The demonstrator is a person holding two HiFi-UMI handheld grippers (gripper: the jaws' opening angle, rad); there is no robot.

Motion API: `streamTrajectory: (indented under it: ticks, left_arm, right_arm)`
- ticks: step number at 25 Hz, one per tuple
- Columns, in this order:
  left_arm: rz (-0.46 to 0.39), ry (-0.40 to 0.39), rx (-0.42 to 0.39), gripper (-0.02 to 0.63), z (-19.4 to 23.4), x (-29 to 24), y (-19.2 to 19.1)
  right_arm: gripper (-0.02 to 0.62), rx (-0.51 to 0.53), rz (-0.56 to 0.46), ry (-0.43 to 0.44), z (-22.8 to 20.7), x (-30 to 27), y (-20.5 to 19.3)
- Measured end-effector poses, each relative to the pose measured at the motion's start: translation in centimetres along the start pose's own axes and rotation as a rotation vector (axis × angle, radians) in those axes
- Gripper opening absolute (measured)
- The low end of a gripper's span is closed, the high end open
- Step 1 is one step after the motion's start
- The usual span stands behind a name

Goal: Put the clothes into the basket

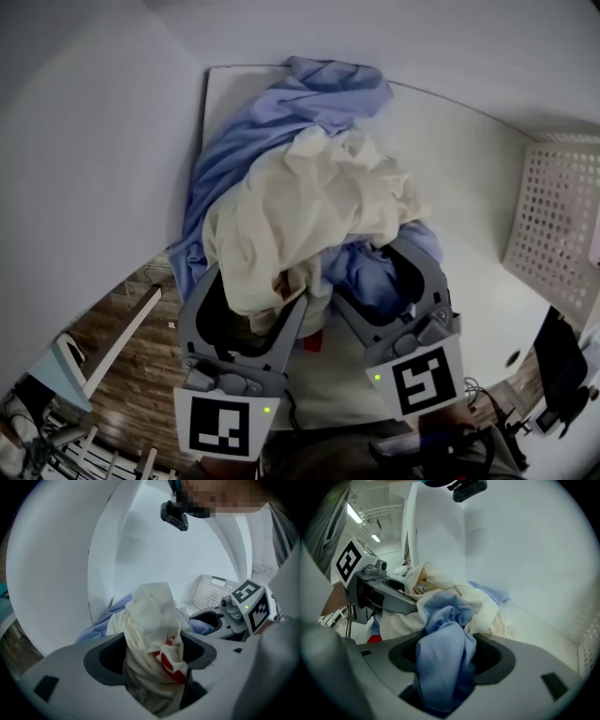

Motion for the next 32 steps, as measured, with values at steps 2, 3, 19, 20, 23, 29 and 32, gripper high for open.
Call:
streamTrajectory:
  ticks: [2, 3, 19, 20, 23, 29, 32]
  left_arm:
    - [0.029, 0.007, -0.009, 0.29, 0.1, 0.0, -0.2]
    - [0.033, 0.009, -0.009, 0.252, 0.1, -0.1, -0.2]
    - [-0.05, -0.009, -0.036, 0.089, -2.7, -0.2, 1.5]
    - [-0.057, -0.006, -0.041, 0.089, -2.7, -0.1, 1.8]
    - [-0.074, -0.001, -0.066, 0.089, -2.6, 0.0, 2.4]
    - [-0.096, 0.02, -0.106, 0.089, -2.7, 0.4, 4.1]
    - [-0.084, 0.032, -0.127, 0.089, -2.6, 0.9, 4.5]
  right_arm:
    - [0.233, 0.021, -0.024, -0.001, 0.9, -0.1, 0.6]
    - [0.204, 0.026, -0.042, -0.001, 1.1, -0.2, 0.9]
    - [0.087, -0.245, -0.27, 0.082, 1.3, 1.5, 4.0]
    - [0.087, -0.244, -0.278, 0.081, 1.3, 1.6, 4.2]
    - [0.087, -0.237, -0.301, 0.069, 1.1, 1.7, 4.8]
    - [0.086, -0.256, -0.359, 0.055, 0.5, 2.2, 6.2]
    - [0.086, -0.282, -0.373, 0.06, 0.7, 2.4, 6.7]
Point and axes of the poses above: the fingertips, and each gripper's own axes: x backward along the fingers, z to its left, y out of its top, the point moved 1 cm from there along x, backward along the fingers, and after that the axes turned 10 degrees about -y, right-handed, at the moved point
